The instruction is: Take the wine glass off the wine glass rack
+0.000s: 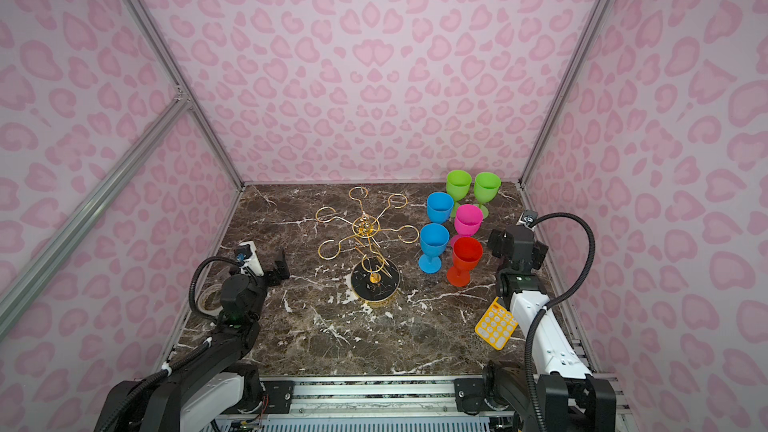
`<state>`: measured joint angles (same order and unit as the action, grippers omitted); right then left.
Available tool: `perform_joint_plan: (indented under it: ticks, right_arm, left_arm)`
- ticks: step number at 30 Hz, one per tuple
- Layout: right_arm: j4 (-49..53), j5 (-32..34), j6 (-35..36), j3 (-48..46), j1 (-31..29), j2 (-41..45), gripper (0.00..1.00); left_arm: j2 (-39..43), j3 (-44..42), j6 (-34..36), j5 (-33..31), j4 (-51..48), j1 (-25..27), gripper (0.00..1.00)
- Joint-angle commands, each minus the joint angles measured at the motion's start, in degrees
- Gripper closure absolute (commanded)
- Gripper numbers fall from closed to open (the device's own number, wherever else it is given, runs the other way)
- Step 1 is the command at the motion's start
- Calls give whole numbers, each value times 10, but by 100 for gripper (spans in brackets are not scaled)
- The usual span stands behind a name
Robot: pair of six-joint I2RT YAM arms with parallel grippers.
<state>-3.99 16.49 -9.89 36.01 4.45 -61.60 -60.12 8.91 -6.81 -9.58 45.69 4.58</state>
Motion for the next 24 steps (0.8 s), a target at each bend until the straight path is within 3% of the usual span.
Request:
perform_joint_plan:
  ticks: [1,11,24]
  right_arm:
    - [-74,1,8,-29,-11,3,2]
    - [-183,12,20,-84,-45,-33,2]
    - [-190,14,17,-90,-41,-37,2]
  left_arm:
    - [-32,-6,1,15,79,-6,3]
    - [-78,14,-6,77,83,-29,3]
    - [-67,-6,8,111,111,-30,3]
